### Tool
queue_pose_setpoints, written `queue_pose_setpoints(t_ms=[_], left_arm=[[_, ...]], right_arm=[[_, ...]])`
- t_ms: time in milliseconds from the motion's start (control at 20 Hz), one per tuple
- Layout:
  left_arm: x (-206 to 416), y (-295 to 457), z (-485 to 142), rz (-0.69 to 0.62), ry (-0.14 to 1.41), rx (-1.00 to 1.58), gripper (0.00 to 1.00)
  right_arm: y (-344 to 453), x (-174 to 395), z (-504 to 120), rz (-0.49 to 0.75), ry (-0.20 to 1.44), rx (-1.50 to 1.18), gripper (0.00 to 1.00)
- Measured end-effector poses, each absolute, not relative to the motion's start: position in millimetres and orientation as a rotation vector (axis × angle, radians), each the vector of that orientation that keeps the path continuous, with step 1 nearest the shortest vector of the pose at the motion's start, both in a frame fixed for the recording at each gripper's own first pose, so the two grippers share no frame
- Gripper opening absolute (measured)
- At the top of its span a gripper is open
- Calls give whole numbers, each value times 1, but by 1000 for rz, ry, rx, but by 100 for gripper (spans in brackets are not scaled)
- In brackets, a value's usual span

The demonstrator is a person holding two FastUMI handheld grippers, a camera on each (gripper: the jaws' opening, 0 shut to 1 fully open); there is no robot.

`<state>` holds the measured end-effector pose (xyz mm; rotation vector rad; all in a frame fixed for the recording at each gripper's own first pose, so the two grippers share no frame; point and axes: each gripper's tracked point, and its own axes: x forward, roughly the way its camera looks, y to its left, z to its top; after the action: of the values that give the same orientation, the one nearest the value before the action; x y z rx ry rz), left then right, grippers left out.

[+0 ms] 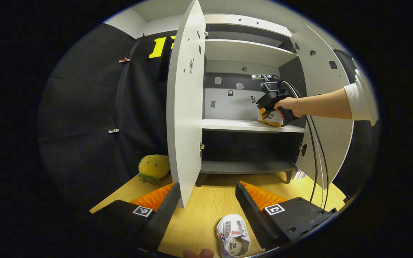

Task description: Grab one shoe with the right hand and put it into the shoe cabinet, grab the other shoe with the left hand and put it into the shoe cabinet; then close the right door with the right hand and the left door with the left hand.

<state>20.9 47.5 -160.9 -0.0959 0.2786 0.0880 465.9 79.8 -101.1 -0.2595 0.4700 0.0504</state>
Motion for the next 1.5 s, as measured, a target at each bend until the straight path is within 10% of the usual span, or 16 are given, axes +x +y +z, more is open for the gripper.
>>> queue_pose_setpoints(t_ms=[300,450,550,1500], left_arm=[[15,45,-159,83,273,-102,97],[8,44,-159,85,271,-94,96],[2,44,-161,85,273,-96,97],[-56,5,-325,-101,504,-36,94]], right_arm=[[84,451,-80,49,412,-130,41],[89,433,-64,67,369,-100,88],[92,418,-50,73,324,-86,97],[107,130,19,229,11,-7,98]])
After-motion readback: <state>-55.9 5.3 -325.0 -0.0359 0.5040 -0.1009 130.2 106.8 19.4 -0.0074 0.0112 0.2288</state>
